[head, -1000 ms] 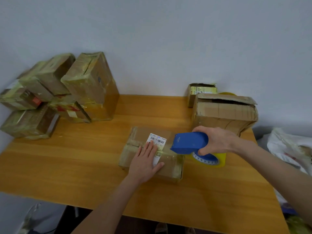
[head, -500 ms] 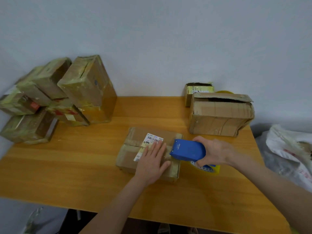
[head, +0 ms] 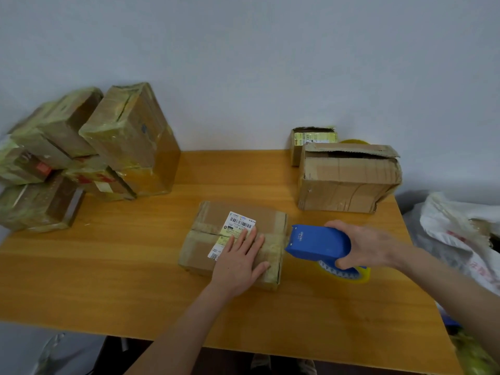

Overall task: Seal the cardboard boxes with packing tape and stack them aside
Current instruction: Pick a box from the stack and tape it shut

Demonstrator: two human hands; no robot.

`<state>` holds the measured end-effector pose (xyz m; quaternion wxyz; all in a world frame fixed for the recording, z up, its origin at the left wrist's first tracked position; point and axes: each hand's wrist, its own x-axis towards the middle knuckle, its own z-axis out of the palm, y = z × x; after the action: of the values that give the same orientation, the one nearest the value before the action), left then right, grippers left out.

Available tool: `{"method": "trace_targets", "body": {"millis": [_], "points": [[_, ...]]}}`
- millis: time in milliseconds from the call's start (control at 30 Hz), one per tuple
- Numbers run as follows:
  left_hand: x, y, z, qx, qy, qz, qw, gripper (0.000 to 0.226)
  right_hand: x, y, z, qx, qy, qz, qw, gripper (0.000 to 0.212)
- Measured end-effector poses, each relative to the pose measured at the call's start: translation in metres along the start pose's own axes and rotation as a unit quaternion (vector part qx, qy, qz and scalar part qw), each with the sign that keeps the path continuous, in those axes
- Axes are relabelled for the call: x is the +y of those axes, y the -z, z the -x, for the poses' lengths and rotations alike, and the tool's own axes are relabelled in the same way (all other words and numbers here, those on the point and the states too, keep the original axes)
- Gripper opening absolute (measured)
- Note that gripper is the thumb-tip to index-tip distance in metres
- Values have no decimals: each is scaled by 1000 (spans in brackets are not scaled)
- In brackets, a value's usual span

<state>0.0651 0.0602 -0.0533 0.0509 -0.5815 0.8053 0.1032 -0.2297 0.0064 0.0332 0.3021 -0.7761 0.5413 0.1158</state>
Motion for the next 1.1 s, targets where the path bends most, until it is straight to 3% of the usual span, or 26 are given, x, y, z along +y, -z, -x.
{"method": "trace_targets", "body": {"millis": [167, 400, 600, 900, 1100], "points": [[20, 10, -5, 12, 26, 0, 1000, 89, -1, -21, -9, 3, -3, -1, 1000, 74], [32, -2, -12, -20, -23, -14, 999, 94, 5, -28, -11, -7, -15, -20, 1000, 76], [27, -2, -15, -19, -40, -16, 999, 86, 24, -26, 1, -9, -16, -107, 994, 82], [25, -2, -15, -7, -43, -30, 999, 87, 1, -26, -13, -38, -41, 22, 998, 80], [22, -2, -16, -4, -53, -28, 998, 85, -13, -14, -33, -72, -66, 14, 995, 85]]}}
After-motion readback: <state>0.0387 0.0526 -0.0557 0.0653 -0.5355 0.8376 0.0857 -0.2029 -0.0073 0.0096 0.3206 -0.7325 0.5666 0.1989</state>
